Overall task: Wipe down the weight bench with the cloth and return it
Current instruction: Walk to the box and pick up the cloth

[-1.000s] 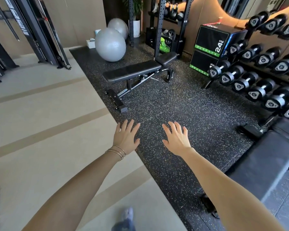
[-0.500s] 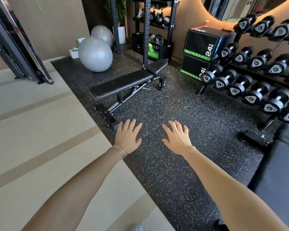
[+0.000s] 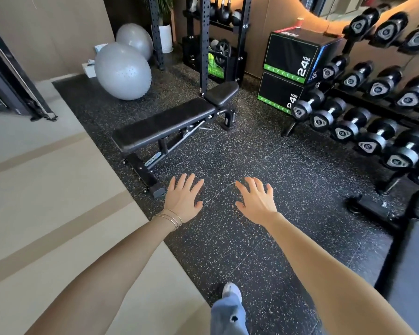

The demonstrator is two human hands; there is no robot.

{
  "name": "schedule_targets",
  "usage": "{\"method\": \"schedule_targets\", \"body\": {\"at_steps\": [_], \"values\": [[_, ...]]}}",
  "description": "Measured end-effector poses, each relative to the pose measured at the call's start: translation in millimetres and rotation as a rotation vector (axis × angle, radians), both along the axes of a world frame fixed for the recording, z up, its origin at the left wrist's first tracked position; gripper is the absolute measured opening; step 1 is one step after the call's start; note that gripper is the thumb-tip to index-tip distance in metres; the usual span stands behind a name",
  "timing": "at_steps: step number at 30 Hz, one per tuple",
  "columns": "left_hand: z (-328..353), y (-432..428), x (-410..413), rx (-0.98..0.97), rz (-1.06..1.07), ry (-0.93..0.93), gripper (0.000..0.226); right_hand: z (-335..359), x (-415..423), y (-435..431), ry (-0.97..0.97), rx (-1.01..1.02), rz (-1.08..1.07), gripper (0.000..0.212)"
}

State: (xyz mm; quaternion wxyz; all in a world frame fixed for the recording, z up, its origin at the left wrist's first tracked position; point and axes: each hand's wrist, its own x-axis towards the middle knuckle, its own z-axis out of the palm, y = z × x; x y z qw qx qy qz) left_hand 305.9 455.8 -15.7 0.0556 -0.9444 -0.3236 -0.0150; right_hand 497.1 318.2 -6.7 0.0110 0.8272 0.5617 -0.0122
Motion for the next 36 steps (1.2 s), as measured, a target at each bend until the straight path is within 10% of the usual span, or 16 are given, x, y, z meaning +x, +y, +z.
{"method": "schedule_targets", "body": {"at_steps": [36], "values": [[45.1,386.7,402.6,0.052,-0.15,0.016,0.067,46.4,394.0,371.6,-0.087,0.017,-0.025,0.063]]}}
